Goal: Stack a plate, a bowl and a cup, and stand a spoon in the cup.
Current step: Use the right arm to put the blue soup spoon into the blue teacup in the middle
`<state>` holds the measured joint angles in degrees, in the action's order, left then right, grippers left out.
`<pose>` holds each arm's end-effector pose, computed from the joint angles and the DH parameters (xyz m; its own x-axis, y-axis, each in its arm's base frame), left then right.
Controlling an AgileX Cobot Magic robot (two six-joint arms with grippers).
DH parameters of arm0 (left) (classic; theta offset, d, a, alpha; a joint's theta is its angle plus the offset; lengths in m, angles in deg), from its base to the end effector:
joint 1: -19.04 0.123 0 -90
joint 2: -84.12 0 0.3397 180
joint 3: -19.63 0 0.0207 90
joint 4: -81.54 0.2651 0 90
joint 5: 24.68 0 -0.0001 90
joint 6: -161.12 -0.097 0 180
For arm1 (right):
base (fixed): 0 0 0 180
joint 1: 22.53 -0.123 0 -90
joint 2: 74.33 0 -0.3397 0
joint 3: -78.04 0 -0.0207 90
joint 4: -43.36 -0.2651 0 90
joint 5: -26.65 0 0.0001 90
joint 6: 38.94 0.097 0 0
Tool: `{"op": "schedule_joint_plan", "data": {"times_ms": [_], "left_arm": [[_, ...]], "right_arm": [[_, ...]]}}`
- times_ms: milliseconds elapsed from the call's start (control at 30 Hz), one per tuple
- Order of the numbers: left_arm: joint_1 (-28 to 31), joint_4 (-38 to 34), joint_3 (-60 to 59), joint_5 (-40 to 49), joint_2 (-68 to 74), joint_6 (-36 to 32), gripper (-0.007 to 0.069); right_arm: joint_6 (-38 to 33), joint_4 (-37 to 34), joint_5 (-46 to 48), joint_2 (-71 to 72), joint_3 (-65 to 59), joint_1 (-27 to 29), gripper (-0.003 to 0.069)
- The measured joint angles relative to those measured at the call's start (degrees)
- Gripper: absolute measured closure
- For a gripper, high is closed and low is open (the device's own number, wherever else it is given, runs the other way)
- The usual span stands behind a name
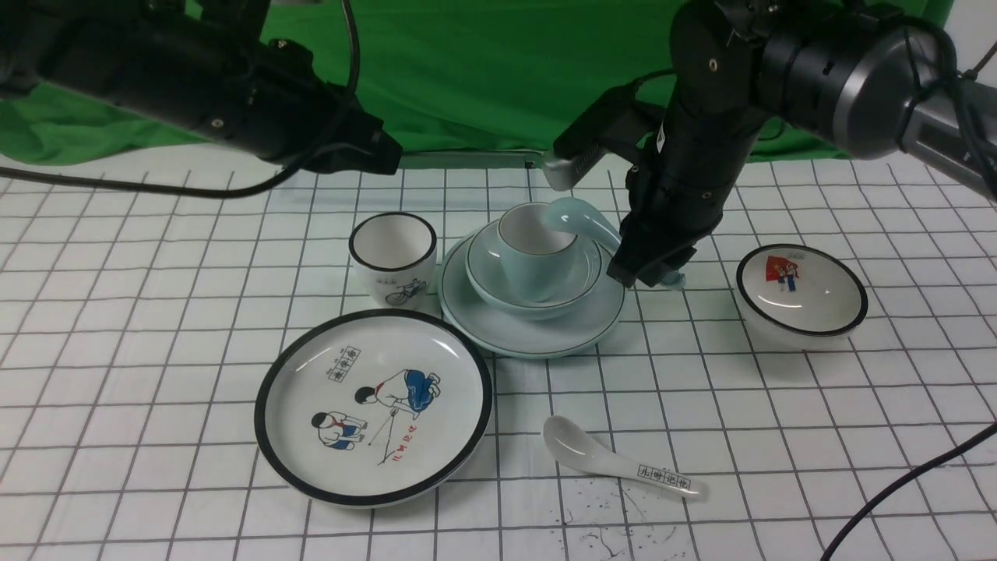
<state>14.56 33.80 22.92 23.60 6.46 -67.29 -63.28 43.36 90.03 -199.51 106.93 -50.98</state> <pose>0.3883 -0.0842 0.3753 -0.6074 0.2242 -0.7621 0.5887 0.7711 -0.2424 0.4353 0.2359 0.3012 -0.5548 -0.7694 -0.3165 -0.7739 0.6170 -0.1432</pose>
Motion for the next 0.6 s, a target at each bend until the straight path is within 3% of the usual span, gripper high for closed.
{"op": "schedule_joint_plan", "data": {"times_ms": [600], "left_arm": [[0.0, 0.18, 0.0, -0.12, 0.0, -0.06, 0.0655]], "right_arm": [[0.0, -1.41, 1.41, -1.79, 1.92, -1.22, 0.048]]}}
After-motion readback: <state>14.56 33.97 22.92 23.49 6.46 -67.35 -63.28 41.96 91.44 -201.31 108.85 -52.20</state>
